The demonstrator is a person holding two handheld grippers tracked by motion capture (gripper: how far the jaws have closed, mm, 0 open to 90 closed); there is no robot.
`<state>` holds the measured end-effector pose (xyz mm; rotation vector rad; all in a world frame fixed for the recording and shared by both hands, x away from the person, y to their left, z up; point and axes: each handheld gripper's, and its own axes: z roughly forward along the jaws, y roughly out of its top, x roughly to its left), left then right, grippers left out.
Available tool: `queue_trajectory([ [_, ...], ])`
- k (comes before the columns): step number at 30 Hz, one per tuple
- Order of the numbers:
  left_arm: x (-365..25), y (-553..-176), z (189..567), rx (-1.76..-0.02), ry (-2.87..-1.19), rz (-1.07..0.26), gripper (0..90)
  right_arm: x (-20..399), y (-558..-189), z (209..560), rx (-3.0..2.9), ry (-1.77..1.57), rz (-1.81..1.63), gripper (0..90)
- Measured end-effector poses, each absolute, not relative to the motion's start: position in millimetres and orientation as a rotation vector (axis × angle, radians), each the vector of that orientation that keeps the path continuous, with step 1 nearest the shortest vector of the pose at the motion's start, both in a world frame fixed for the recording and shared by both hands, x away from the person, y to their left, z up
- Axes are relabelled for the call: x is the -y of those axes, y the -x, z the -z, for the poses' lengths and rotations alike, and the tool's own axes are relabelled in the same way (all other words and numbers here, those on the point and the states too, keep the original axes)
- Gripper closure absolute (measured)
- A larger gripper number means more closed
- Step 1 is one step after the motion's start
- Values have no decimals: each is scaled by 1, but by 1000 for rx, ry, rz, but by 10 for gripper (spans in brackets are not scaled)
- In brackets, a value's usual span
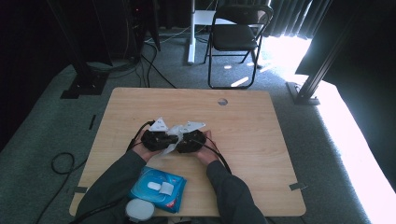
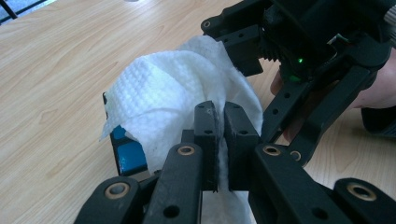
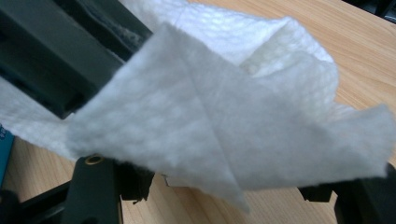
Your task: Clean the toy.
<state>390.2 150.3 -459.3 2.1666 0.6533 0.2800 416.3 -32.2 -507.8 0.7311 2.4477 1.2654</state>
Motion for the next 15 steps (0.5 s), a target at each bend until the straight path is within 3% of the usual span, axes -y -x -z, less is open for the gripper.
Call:
queue_trajectory([
  [15, -157, -401, 457, -705, -2138, -300, 852, 29, -412, 506, -2448, -705, -1270, 343],
])
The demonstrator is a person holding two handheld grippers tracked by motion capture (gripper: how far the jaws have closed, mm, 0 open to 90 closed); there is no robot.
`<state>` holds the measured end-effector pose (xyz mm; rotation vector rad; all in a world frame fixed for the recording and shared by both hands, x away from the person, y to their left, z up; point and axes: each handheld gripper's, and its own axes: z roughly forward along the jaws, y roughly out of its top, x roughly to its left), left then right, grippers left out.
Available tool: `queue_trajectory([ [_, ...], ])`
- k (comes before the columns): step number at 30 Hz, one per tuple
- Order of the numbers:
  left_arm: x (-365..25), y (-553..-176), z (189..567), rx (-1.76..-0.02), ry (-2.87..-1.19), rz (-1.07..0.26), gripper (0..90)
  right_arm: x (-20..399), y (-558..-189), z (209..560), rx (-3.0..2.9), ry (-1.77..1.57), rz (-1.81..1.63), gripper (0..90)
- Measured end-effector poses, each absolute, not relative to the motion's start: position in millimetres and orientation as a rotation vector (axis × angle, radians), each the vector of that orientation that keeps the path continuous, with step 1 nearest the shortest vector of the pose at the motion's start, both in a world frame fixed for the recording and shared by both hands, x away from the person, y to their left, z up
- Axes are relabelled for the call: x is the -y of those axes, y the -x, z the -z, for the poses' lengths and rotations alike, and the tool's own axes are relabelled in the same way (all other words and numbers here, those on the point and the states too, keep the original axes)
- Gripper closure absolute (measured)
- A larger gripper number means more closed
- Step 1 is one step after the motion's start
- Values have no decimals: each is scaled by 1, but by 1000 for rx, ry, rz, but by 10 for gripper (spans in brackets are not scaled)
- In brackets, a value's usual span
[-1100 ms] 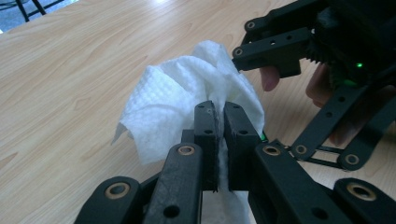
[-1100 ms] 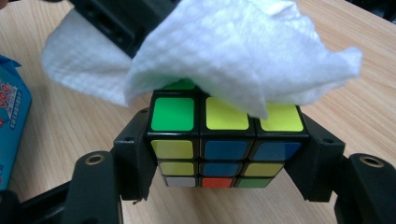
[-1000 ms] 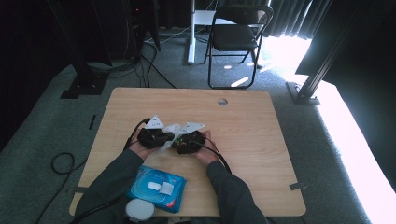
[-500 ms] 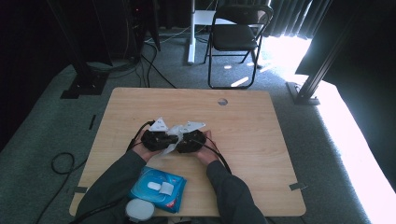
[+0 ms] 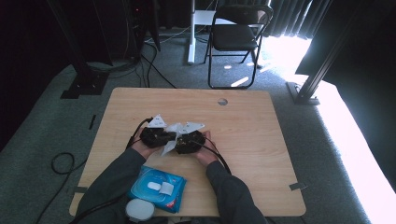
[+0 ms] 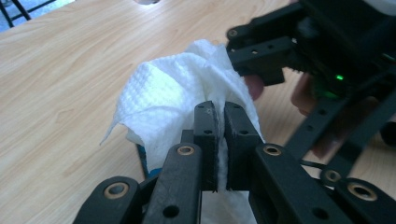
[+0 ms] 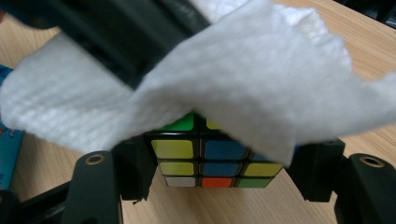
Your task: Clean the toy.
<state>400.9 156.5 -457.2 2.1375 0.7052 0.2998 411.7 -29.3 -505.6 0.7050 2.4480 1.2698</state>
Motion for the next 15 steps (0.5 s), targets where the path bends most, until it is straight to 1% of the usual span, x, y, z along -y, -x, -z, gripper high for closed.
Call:
queue_trajectory([
  [9, -168, -410, 455, -771, -2103, -325, 850, 27, -407, 503, -2456, -663, -1282, 343],
  [12, -175, -418, 458, -834, -2085, -342, 850, 24, -406, 504, -2464, -649, -1274, 343],
  [15, -177, -421, 459, -856, -2086, -358, 849, 23, -404, 506, -2472, -643, -1276, 343],
])
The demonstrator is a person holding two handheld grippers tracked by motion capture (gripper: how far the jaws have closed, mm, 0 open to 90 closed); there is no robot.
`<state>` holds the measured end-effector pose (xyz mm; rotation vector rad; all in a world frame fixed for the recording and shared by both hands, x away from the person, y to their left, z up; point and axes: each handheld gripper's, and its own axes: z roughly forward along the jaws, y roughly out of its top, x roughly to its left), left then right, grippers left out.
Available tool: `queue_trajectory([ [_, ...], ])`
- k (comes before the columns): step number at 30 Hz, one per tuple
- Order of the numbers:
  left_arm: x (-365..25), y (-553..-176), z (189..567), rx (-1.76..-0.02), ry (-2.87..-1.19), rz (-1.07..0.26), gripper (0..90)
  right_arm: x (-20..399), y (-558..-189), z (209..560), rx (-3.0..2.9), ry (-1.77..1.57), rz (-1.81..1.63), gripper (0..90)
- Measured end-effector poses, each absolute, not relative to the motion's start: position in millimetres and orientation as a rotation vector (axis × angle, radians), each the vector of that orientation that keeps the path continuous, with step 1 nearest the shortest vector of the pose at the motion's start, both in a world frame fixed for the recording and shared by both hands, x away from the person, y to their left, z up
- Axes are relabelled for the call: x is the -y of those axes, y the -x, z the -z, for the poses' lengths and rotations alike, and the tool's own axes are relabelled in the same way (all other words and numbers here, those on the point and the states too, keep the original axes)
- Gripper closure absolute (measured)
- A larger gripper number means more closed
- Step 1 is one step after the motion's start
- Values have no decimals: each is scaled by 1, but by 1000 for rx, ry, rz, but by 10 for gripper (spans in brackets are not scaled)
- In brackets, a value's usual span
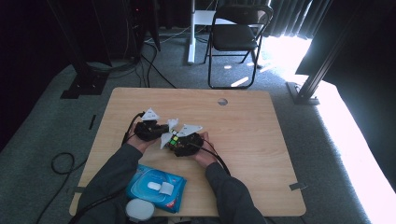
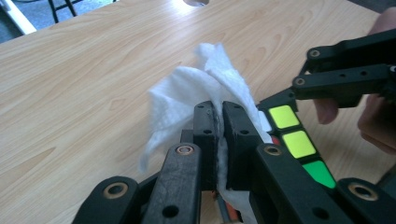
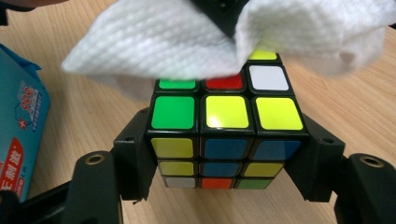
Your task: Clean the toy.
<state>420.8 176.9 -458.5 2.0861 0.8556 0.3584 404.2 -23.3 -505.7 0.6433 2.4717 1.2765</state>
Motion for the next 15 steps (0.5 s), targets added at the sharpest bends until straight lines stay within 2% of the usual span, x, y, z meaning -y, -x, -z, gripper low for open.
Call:
queue_trajectory([
  [15, -169, -416, 455, -824, -2103, -391, 845, 22, -403, 503, -2480, -617, -1274, 343],
])
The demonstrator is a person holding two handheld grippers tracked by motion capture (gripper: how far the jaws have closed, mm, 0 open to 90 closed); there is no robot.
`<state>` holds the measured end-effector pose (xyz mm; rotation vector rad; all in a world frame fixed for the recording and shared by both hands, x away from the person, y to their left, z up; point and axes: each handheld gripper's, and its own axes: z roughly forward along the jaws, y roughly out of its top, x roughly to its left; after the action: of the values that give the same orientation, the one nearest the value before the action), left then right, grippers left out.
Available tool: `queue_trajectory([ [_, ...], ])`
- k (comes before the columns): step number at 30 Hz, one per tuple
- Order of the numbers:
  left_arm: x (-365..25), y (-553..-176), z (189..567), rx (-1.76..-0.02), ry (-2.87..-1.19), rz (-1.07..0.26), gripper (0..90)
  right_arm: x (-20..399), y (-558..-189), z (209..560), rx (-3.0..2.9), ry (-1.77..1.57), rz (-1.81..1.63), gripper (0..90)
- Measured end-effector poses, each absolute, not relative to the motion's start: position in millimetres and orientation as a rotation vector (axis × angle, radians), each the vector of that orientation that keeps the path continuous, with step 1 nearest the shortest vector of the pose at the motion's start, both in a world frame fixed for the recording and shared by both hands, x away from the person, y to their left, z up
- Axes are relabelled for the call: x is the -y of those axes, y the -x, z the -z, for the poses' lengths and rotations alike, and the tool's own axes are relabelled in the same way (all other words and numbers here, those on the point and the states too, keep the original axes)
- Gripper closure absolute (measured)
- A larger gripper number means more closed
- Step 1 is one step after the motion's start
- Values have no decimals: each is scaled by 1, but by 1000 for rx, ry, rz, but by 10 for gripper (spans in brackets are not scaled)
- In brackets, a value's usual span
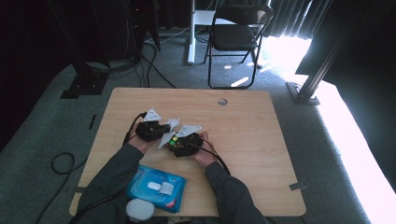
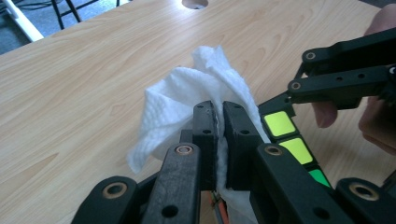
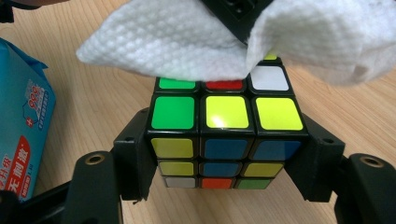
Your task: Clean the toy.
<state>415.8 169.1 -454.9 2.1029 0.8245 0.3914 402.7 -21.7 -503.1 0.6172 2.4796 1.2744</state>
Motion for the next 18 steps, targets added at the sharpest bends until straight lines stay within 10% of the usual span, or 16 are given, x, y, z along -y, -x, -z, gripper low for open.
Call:
queue_trajectory([
  [18, -143, -396, 455, -656, -2158, -314, 852, 25, -405, 503, -2472, -637, -1268, 343],
])
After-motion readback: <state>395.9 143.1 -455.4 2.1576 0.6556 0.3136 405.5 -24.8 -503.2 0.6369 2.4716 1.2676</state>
